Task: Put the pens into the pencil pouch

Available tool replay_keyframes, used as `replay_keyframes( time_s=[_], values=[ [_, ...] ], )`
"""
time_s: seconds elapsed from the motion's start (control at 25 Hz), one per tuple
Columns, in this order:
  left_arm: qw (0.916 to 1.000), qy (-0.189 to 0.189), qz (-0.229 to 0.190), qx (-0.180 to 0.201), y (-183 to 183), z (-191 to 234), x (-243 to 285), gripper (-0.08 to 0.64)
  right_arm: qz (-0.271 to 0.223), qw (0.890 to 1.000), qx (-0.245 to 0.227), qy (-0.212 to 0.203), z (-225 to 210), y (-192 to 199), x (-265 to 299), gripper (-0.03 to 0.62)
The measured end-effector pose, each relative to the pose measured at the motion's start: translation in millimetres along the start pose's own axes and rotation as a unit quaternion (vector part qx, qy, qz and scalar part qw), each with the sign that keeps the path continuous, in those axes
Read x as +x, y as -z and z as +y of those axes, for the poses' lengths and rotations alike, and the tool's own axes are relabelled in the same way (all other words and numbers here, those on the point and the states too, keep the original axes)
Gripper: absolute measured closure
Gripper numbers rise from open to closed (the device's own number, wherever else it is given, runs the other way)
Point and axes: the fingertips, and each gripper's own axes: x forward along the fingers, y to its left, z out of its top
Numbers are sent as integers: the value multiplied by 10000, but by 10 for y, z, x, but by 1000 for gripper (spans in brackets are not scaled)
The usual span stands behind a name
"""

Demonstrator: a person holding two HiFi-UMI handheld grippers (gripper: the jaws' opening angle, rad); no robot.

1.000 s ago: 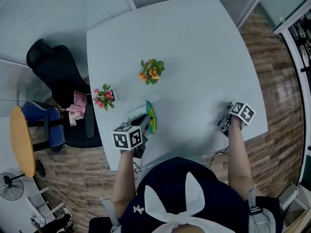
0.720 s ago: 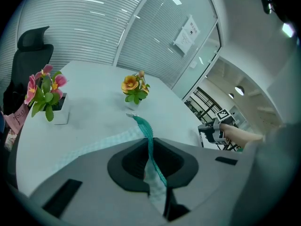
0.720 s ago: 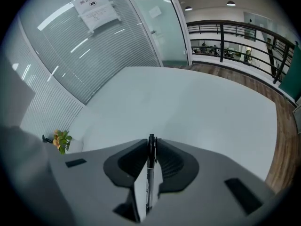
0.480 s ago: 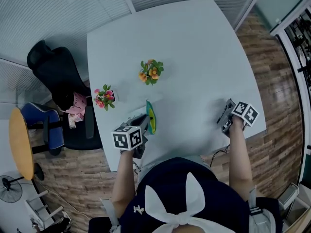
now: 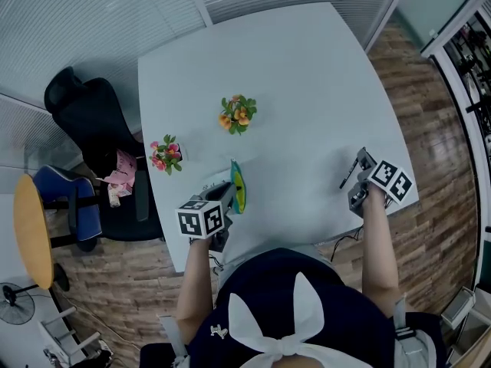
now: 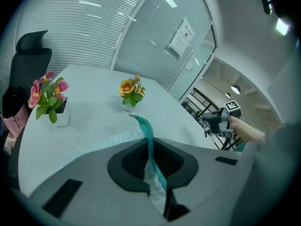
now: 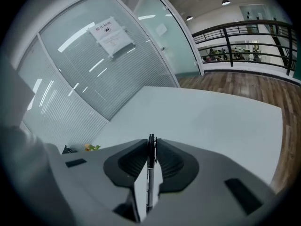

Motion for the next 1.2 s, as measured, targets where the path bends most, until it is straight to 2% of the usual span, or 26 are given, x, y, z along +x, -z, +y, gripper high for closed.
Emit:
replay_keyframes(
  time_s=[0.24, 0.56, 1.2],
  values=[
    [10000, 59, -51, 38, -10, -32, -52, 514, -556, 9964, 154, -628, 290, -163, -278, 526],
    [9999, 109, -62, 66, 3, -35, -82, 514, -1270, 9814, 94, -1435, 650, -316, -600, 525],
    [9996, 229, -145, 16, -36, -109, -80, 514, -1200, 9766, -98, -1780, 958, -174, -656, 526]
  ],
)
